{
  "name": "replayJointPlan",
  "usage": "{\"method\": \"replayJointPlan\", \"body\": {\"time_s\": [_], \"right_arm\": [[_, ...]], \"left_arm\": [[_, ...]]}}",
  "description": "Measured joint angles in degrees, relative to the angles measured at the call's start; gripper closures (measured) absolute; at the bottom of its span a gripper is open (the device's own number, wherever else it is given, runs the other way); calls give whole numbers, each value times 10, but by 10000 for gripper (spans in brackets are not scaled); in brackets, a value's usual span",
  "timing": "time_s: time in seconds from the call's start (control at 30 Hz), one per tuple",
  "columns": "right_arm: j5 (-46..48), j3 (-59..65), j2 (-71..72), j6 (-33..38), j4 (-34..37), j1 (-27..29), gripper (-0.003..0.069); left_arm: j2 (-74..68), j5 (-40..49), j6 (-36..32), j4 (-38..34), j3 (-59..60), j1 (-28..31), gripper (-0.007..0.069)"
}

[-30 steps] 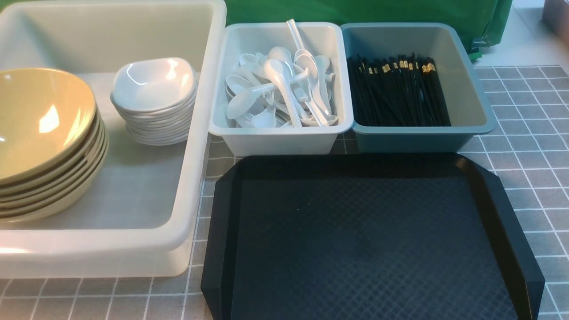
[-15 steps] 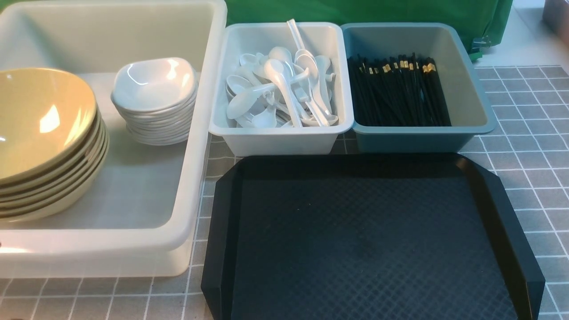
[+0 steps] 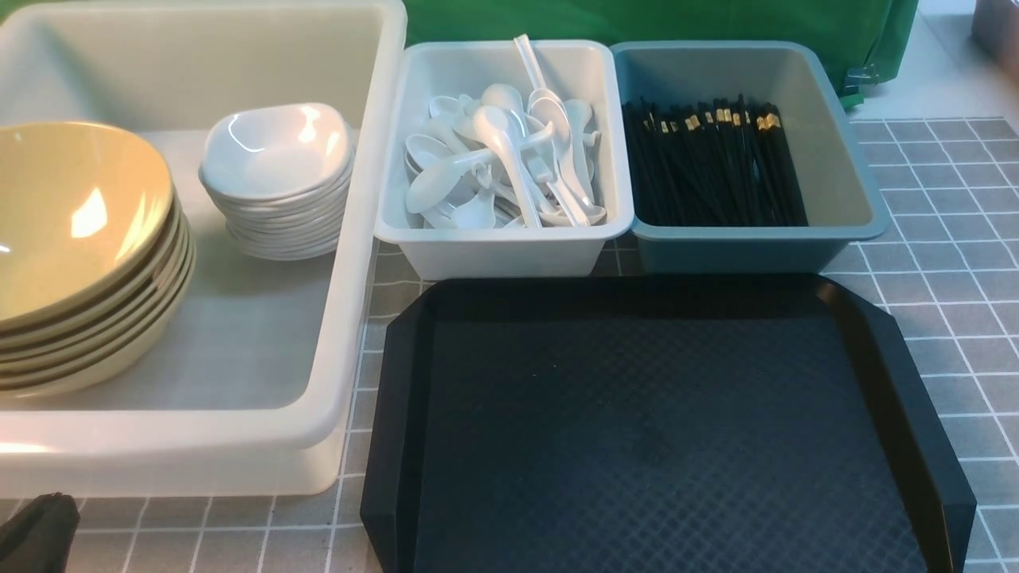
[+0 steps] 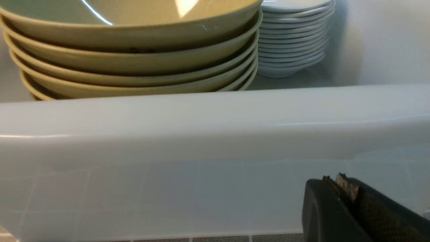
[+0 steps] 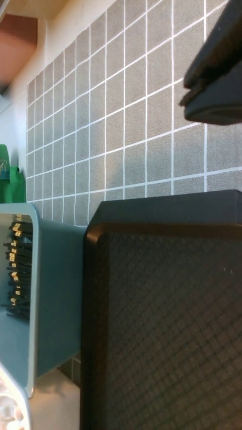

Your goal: On grey table put chopsticks spoon bowls plates into blue grey white boxes.

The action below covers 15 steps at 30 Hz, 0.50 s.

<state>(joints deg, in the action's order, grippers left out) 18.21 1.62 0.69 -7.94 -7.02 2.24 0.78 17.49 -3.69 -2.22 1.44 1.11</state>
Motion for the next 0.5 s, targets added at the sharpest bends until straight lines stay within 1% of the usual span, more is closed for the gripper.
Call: {"method": "replayJointPlan", "body": {"time_s": [0.5], "right_arm": [[0, 0, 0, 0, 0, 0, 561]], "left_arm": [[0, 0, 0, 0, 0, 0, 636]]}}
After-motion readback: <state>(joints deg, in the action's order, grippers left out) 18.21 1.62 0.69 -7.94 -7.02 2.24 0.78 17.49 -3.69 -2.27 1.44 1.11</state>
